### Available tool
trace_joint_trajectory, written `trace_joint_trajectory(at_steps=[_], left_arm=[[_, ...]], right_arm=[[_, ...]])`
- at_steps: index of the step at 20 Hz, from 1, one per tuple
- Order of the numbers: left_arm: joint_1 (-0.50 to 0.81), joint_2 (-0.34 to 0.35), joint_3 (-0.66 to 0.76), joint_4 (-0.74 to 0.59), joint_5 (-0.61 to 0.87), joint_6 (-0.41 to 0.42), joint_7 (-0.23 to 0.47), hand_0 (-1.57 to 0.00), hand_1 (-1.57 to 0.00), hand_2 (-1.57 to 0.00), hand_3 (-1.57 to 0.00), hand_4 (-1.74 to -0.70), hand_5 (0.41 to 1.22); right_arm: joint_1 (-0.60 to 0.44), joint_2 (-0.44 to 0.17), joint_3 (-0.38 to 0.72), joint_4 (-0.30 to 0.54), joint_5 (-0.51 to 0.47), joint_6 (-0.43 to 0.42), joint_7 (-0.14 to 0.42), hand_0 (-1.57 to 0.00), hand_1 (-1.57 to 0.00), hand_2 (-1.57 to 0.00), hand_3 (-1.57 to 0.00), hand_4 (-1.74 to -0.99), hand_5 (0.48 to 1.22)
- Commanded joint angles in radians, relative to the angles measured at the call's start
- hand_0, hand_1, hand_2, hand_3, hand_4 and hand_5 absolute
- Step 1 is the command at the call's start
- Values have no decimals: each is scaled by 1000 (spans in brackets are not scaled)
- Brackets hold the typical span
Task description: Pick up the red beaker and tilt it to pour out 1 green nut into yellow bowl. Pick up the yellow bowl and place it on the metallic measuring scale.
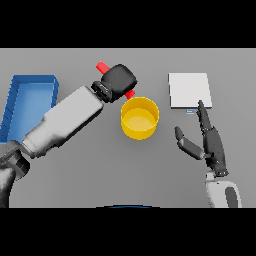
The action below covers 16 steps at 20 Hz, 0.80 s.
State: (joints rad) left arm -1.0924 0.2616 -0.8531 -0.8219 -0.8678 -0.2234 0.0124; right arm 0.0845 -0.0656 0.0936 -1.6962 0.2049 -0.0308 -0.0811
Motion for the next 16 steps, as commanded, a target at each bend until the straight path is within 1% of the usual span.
trace_joint_trajectory(at_steps=[1, 2, 3, 4, 6, 7, 8, 11, 12, 13, 14, 15, 16], left_arm=[[-15, -6, -28, 9, -16, -19, 2, -1571, -1571, -1571, -1571, -1702, 1217], [-32, -7, -51, 22, -26, -33, -8, -1571, -1571, -1571, -1571, -1709, 1218], [-54, -16, -76, 38, -42, -44, -4, -1571, -1571, -1571, -1571, -1715, 1219], [-74, -15, -102, 39, -54, -66, -6, -1571, -1571, -1571, -1571, -1720, 1219], [-101, -17, -154, 48, -78, -88, -15, -1571, -1571, -1571, -1571, -1728, 1220], [-114, -8, -180, 55, -93, -84, -27, -1571, -1571, -1571, -1571, -1730, 1220], [-126, -13, -207, 72, -109, -76, -30, -1571, -1571, -1571, -1571, -1733, 1220], [-160, -34, -280, 104, -145, -44, -65, -1571, -1571, -1571, -1571, -1735, 1221], [-177, -32, -313, 110, -165, -35, -81, -1571, -1571, -1571, -1571, -1735, 1221], [-195, -40, -343, 120, -185, -31, -83, -1571, -1571, -1571, -1571, -1735, 1221], [-205, -52, -367, 139, -199, -23, -79, -1571, -1571, -1571, -1571, -1735, 1221], [-219, -56, -390, 149, -209, -16, -93, -1571, -1571, -1571, -1571, -1735, 1221], [-237, -72, -411, 167, -220, -15, -89, -1571, -1571, -1571, -1571, -1734, 1221]], right_arm=[[-9, 7, 4, 10, 4, -3, -7, 1, 1, 1, 1, -1209, 654], [-1, 7, 9, 4, 13, -7, -17, 1, 1, 1, 1, -1198, 650], [11, 0, 9, -1, 22, -11, -32, 1, 1, 1, 1, -1193, 649], [1, 0, 9, -2, 30, -18, -28, 1, 1, 1, 1, -1195, 647], [8, 4, 13, 0, 30, -16, -39, 1, 1, 1, 1, -1191, 649], [11, -3, 13, -10, 42, -22, -35, 1, 1, 1, 1, -1188, 647], [0, -8, 6, -8, 33, -18, -16, 1, 1, 1, 1, -1183, 643], [7, -1, -2, -10, 8, -11, -23, 1, 1, 1, 1, -1179, 627], [17, 0, 5, -15, 24, -19, -28, 1, 1, 1, 1, -1169, 624], [9, 1, 8, -8, 30, -20, -16, 1, 1, 1, 1, -1167, 626], [13, 3, 6, -8, 25, -19, -21, 1, 1, 1, 1, -1164, 625], [6, 8, 7, 0, 22, -18, -24, 1, 1, 1, 1, -1165, 626], [3, 6, 8, -4, 33, -26, -25, 1, 1, 1, 1, -1162, 627]])
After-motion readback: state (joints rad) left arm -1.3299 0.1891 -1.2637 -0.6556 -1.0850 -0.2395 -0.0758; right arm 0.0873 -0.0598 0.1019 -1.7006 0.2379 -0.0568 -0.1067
